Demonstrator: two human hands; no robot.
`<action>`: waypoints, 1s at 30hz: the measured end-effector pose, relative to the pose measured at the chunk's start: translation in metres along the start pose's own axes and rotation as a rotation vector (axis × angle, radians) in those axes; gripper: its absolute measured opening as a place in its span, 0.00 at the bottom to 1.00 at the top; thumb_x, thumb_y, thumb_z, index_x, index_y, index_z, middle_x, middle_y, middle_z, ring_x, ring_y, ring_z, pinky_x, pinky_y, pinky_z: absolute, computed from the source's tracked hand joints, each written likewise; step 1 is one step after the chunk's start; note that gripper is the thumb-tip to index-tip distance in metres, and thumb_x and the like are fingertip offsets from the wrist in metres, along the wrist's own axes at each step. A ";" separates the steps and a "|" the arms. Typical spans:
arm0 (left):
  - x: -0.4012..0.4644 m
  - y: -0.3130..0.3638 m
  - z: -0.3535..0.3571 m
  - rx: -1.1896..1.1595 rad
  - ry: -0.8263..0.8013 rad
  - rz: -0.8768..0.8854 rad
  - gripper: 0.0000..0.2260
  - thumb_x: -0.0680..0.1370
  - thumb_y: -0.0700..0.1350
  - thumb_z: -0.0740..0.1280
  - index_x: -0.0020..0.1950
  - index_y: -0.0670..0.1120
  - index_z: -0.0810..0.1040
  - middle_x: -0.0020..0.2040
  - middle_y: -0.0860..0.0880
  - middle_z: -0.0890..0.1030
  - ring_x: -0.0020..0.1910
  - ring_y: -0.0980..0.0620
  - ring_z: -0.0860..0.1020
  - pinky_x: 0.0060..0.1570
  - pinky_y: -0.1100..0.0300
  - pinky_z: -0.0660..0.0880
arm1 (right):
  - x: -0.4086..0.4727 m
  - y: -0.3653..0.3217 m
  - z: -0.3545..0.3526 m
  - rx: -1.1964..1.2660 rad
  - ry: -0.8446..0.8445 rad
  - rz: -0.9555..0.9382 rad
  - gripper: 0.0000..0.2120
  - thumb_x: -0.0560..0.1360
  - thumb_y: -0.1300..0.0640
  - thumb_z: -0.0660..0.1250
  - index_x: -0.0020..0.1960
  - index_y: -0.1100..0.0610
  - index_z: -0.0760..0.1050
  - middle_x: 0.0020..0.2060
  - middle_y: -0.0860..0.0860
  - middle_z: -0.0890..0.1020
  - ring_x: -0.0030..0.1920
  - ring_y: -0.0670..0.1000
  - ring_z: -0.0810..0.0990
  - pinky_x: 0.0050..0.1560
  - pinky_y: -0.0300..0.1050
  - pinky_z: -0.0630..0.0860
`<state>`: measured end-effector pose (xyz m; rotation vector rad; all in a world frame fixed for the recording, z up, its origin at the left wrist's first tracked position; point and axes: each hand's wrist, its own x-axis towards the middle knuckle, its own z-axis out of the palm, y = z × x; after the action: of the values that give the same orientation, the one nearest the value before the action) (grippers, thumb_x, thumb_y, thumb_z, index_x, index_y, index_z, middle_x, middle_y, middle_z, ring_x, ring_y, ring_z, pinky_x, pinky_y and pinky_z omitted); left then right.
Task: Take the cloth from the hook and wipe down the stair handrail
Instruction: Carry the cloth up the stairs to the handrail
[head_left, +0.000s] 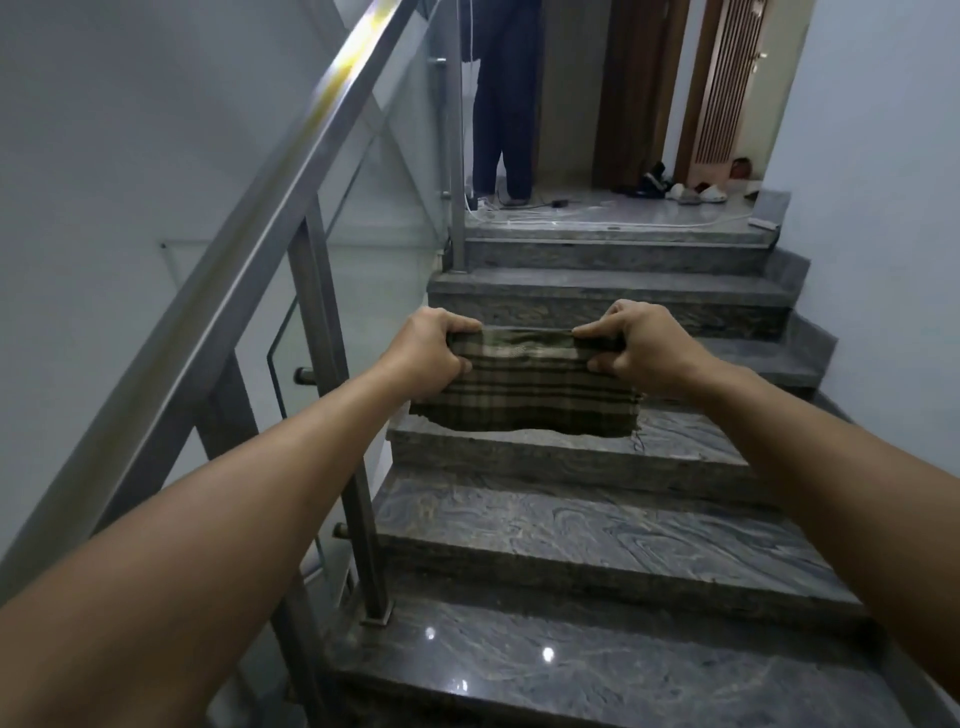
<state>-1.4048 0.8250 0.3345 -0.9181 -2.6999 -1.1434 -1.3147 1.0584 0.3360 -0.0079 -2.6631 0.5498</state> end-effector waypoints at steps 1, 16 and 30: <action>0.015 0.002 -0.002 0.007 0.013 0.002 0.22 0.72 0.35 0.72 0.66 0.45 0.75 0.63 0.45 0.76 0.62 0.45 0.74 0.62 0.53 0.72 | 0.014 0.005 -0.004 0.002 0.005 -0.006 0.21 0.69 0.64 0.74 0.61 0.57 0.78 0.48 0.50 0.75 0.51 0.51 0.75 0.54 0.40 0.69; 0.235 0.055 -0.099 0.094 0.163 -0.064 0.22 0.71 0.34 0.72 0.65 0.43 0.76 0.61 0.45 0.79 0.60 0.47 0.76 0.64 0.52 0.73 | 0.265 0.026 -0.089 0.057 -0.015 -0.094 0.20 0.70 0.64 0.73 0.61 0.55 0.78 0.51 0.53 0.78 0.52 0.54 0.76 0.59 0.50 0.75; 0.446 0.064 -0.243 0.130 0.245 0.021 0.22 0.71 0.35 0.72 0.64 0.44 0.77 0.61 0.47 0.80 0.57 0.50 0.77 0.58 0.59 0.74 | 0.508 -0.003 -0.142 0.093 0.087 -0.129 0.19 0.70 0.64 0.73 0.61 0.57 0.78 0.49 0.51 0.77 0.51 0.53 0.76 0.59 0.49 0.75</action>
<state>-1.7743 0.9193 0.6763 -0.7327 -2.5262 -0.9901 -1.7210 1.1540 0.6596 0.1627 -2.5305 0.6154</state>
